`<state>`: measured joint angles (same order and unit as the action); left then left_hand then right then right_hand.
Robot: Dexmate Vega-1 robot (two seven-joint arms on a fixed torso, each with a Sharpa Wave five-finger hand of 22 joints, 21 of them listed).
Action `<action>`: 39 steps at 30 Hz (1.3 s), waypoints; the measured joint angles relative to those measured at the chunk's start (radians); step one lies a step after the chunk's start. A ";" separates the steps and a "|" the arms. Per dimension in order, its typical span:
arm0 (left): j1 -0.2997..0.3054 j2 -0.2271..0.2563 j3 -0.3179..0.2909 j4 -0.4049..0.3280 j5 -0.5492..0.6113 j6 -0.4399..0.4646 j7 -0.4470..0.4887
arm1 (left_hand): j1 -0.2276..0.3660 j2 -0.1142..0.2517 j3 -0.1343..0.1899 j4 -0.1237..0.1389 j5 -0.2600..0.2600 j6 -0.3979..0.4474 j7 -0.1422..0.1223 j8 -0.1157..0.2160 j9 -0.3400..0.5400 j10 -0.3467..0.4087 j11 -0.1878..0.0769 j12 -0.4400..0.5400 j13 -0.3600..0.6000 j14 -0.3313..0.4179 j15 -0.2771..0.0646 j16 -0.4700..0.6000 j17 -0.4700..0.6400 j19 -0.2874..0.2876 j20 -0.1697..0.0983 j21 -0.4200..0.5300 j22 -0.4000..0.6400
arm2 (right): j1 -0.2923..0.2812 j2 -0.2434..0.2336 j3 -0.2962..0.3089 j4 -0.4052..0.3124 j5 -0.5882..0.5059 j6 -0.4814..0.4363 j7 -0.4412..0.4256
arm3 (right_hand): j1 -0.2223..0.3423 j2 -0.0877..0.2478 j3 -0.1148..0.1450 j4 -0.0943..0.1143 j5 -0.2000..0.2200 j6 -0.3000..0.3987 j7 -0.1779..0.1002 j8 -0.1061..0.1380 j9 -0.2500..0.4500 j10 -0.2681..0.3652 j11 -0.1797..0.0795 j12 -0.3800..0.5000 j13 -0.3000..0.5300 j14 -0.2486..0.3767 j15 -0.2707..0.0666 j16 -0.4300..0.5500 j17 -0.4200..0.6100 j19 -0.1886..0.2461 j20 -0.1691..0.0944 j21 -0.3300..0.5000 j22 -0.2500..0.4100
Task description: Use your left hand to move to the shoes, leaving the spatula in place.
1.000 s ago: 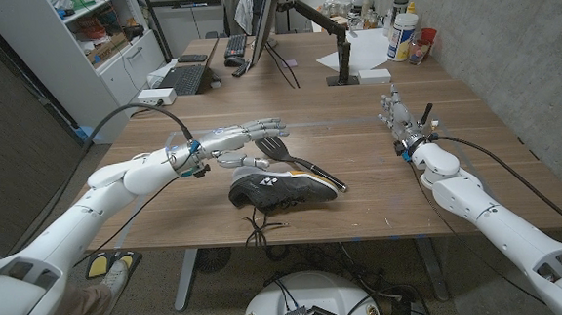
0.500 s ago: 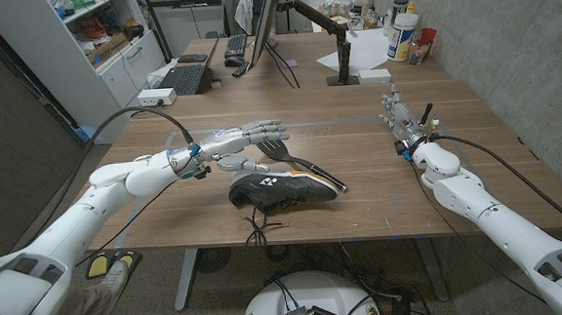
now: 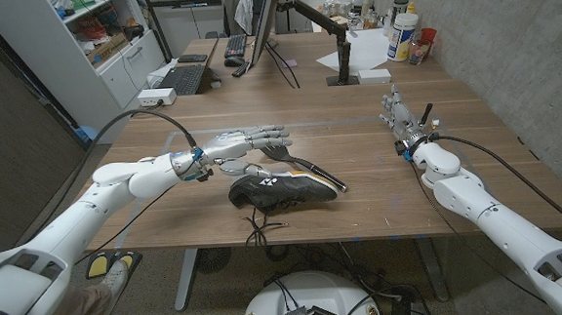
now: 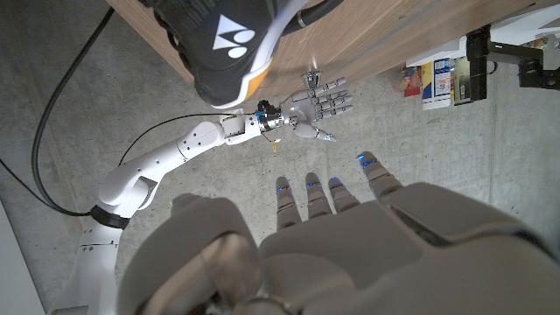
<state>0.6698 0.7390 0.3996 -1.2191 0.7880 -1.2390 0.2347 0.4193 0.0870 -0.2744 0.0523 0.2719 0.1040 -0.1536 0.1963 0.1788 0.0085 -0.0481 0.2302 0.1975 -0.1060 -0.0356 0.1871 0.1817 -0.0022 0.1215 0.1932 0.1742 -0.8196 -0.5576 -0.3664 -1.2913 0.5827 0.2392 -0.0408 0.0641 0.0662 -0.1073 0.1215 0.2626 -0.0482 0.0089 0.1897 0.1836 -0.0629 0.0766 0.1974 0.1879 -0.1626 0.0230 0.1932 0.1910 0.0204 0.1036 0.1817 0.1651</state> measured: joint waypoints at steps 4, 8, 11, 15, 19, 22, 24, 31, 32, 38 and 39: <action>-0.002 0.004 0.011 -0.005 0.001 0.005 0.005 | 0.009 0.001 0.000 0.000 0.000 -0.013 -0.005 -0.004 0.000 0.000 0.000 0.000 0.000 0.000 0.000 0.000 0.000 0.000 0.000 0.000 0.000 | -0.006 0.000 0.003 0.001 0.001 0.003 0.001 | 0.000 0.000 0.000 0.000 0.000 0.000 0.000 0.000 0.000 0.000 0.000 0.000 0.000 0.000 0.000 0.000 0.000 0.000 0.000 0.000 0.000; -0.004 0.009 0.024 -0.013 0.001 0.012 0.007 | 0.009 0.001 0.000 0.000 0.000 -0.013 -0.005 -0.004 0.000 0.000 0.000 0.000 0.000 0.000 0.000 0.000 0.000 0.000 0.000 0.000 0.000 | -0.012 -0.001 0.006 0.001 0.006 0.007 0.003 | 0.000 0.000 0.000 0.000 0.000 0.000 0.000 0.000 0.000 0.000 0.000 0.000 0.000 0.000 0.000 0.000 0.000 0.000 0.000 0.000 0.000; -0.006 0.012 0.034 -0.018 0.005 0.015 0.009 | 0.009 0.001 0.004 -0.004 0.000 -0.013 -0.005 -0.004 0.000 0.000 0.000 0.000 0.000 0.000 0.000 0.000 0.000 0.000 0.000 0.000 0.000 | -0.015 -0.002 0.008 0.002 0.010 0.009 0.005 | 0.000 0.000 0.000 0.000 0.000 0.000 0.000 0.000 0.000 0.000 0.000 0.000 0.000 0.000 0.000 0.000 0.000 0.000 0.000 0.000 0.000; -0.009 0.013 0.047 -0.020 0.017 0.025 0.018 | 0.009 0.001 0.004 -0.004 0.000 -0.013 -0.005 -0.004 0.000 0.000 0.000 0.000 0.000 0.000 0.000 0.000 0.000 0.000 0.000 0.000 0.000 | -0.018 -0.005 0.010 0.004 0.013 0.012 0.009 | 0.000 0.000 0.000 0.000 0.000 0.000 0.000 0.000 0.000 0.000 0.000 0.000 0.000 0.000 0.000 0.000 0.000 0.000 0.000 0.000 0.000; -0.009 0.013 0.047 -0.020 0.023 0.033 0.023 | 0.009 0.001 0.004 -0.004 0.000 -0.013 -0.005 -0.004 0.000 0.000 0.000 0.000 0.000 0.000 0.000 0.000 0.000 0.000 0.000 0.000 0.000 | -0.020 -0.006 0.012 0.006 0.016 0.013 0.011 | 0.000 0.000 0.000 0.000 0.000 0.000 0.000 0.000 0.000 0.000 0.000 0.000 0.000 0.000 0.000 0.000 0.000 0.000 0.000 0.000 0.000; -0.013 0.018 0.069 -0.023 0.032 0.045 0.033 | 0.013 0.005 0.004 -0.004 0.000 -0.013 -0.005 -0.004 0.000 0.000 0.000 0.000 0.000 0.000 0.000 0.000 0.000 0.000 0.000 0.000 0.000 | -0.020 -0.008 0.013 0.008 0.016 0.014 0.011 | 0.000 0.000 0.000 0.000 0.000 0.000 0.000 0.000 0.000 0.000 0.000 0.000 0.000 0.000 0.000 0.000 0.000 0.000 0.000 0.000 0.000; -0.015 0.020 0.074 -0.024 0.034 0.050 0.037 | 0.017 0.001 0.004 -0.004 0.000 -0.010 -0.003 -0.004 0.000 0.000 0.000 0.000 0.000 0.000 0.000 0.000 0.000 0.000 0.000 0.000 0.000 | -0.020 -0.008 0.014 0.009 0.018 0.014 0.013 | 0.000 0.000 0.000 0.000 0.000 0.000 0.000 0.000 0.000 0.000 0.000 0.000 0.000 0.000 0.000 0.000 0.000 0.000 0.000 0.000 0.000; -0.021 0.025 0.097 -0.025 0.044 0.068 0.063 | 0.020 0.005 0.007 -0.007 -0.006 -0.006 -0.005 -0.004 0.000 0.000 0.000 0.000 0.000 0.002 0.002 0.000 0.000 0.003 -0.003 0.000 0.000 | -0.019 -0.010 0.015 0.014 0.019 0.016 0.019 | 0.000 0.000 0.000 0.000 0.000 0.000 0.000 0.000 0.000 0.000 0.000 0.000 0.000 0.000 0.000 0.000 0.000 0.000 0.000 0.000 0.000; -0.021 0.025 0.098 -0.025 0.046 0.069 0.068 | 0.021 0.005 0.008 -0.008 -0.006 -0.002 -0.002 -0.004 0.000 0.000 0.000 0.000 0.000 0.005 0.005 0.000 0.000 0.004 -0.004 0.000 0.000 | -0.018 -0.011 0.015 0.015 0.019 0.016 0.020 | 0.000 0.000 0.000 0.000 0.000 0.000 0.000 0.000 0.000 0.000 0.000 0.000 0.000 0.000 0.000 0.000 0.000 0.000 0.000 0.000 0.000; -0.030 0.029 0.119 -0.016 0.056 0.076 0.094 | 0.021 0.005 0.008 -0.008 -0.006 0.000 0.000 -0.004 0.000 0.006 -0.005 0.000 0.000 0.010 0.000 0.000 0.000 0.004 -0.004 0.000 0.000 | -0.013 -0.014 0.015 0.017 0.019 0.016 0.024 | 0.004 -0.004 -0.003 -0.003 0.000 0.000 0.000 0.000 0.000 0.000 0.000 0.000 0.001 0.000 0.000 0.000 0.000 0.000 0.000 0.000 0.000; -0.033 0.031 0.126 -0.013 0.058 0.077 0.102 | 0.021 0.005 0.008 -0.008 -0.006 0.000 0.000 -0.004 0.000 0.006 -0.005 0.000 0.000 0.010 0.000 0.000 0.000 0.004 -0.004 0.000 0.000 | -0.012 -0.015 0.015 0.017 0.018 0.016 0.025 | 0.005 -0.005 -0.003 -0.003 0.000 0.000 0.000 0.000 0.000 0.000 0.000 0.000 0.001 0.000 0.000 0.000 0.000 0.000 0.000 0.000 0.000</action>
<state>0.6364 0.7697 0.5257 -1.2325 0.8457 -1.1620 0.3372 0.4402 0.0924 -0.2662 0.0442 0.2658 0.1040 -0.1536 0.1923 0.1788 0.0140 -0.0535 0.2302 0.1975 -0.0957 -0.0358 0.1871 0.1817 0.0014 0.1179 0.1932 0.1742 -0.8314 -0.5724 -0.3516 -1.2746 0.6012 0.2552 -0.0162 0.0692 0.0609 -0.1100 0.1187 0.2626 -0.0482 0.0089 0.1896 0.1836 -0.0629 0.0766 0.1974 0.1887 -0.1626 0.0230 0.1933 0.1910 0.0204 0.1036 0.1817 0.1651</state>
